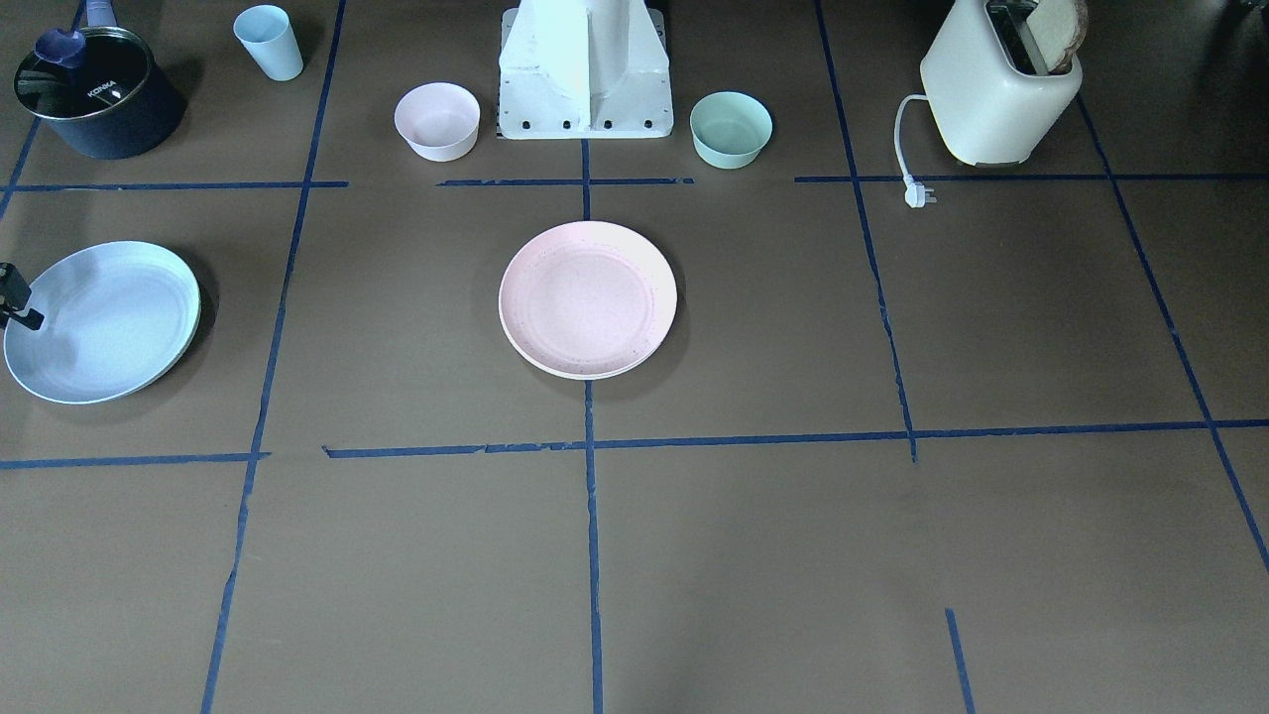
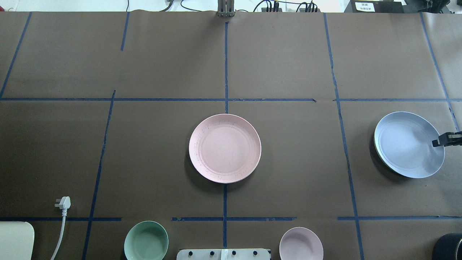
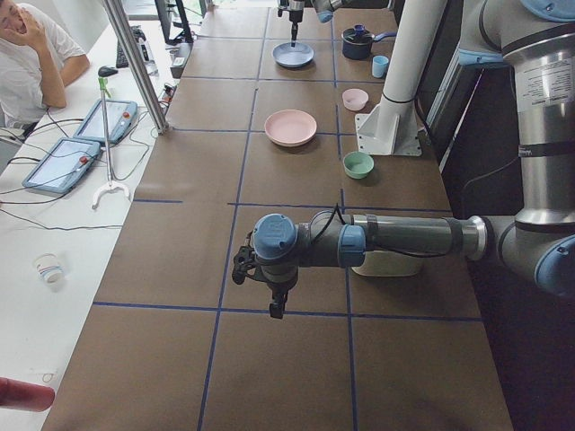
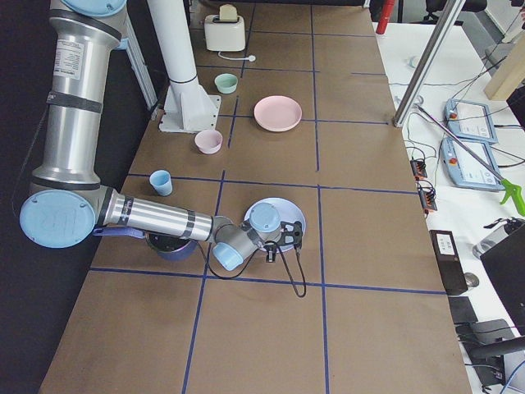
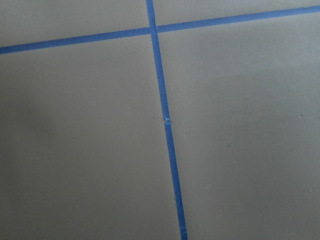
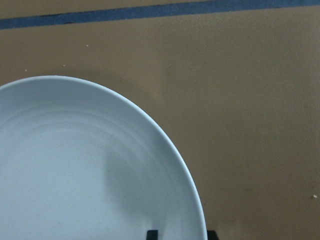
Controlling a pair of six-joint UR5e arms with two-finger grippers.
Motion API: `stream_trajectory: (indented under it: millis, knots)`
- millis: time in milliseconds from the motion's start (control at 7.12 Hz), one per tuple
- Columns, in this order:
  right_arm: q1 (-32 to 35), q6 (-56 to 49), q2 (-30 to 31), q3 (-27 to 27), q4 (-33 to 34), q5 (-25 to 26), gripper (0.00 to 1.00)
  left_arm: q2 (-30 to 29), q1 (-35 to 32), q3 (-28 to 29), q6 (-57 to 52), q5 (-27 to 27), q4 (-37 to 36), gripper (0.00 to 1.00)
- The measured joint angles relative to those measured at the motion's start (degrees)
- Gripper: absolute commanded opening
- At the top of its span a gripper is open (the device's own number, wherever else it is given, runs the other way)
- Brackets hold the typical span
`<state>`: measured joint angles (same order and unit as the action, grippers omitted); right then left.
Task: Stack three plates with pink and blue
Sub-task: 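Grasp the light blue plate rim with the right gripper and lift, then carry the light blue plate with the right gripper onto the pink plate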
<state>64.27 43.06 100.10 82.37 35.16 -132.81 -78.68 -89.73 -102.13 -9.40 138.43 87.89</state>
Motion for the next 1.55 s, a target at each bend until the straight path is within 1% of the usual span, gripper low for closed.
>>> stream_trajectory:
  millis: [421, 702, 843, 1124, 1264, 1405, 1545]
  knots:
    - [0.1, -0.3, 0.0, 0.2, 0.0, -0.2, 0.0, 0.0, 0.0, 0.0, 0.0, 0.0, 0.0, 1.0]
    - [0.1, 0.1, -0.4, 3.0, 1.1, -2.0, 0.0, 0.0, 0.0, 0.0, 0.0, 0.0, 0.0, 1.0]
    - [0.1, 0.8, -1.3, 6.3, 4.0, -3.5, 0.0, 0.0, 0.0, 0.0, 0.0, 0.0, 0.0, 1.0]
    - [-0.7, 4.6, -5.5, 15.2, 15.2, -4.5, 0.0, 0.0, 0.0, 0.0, 0.0, 0.0, 0.0, 1.0]
    - [-2.9, 9.1, -9.2, 18.7, 20.2, -4.0, 0.0, 0.0, 0.0, 0.1, 0.1, 0.0, 0.0, 1.0]
    - [-6.3, 15.7, -13.7, 20.4, 22.8, -2.3, 0.0, 0.0, 0.0, 0.1, 0.6, -0.2, -0.1, 1.0]
    - [-10.5, 22.3, -17.9, 21.1, 23.9, 0.5, 0.0, 0.0, 0.0, 0.1, 1.3, -0.4, -0.1, 1.0]
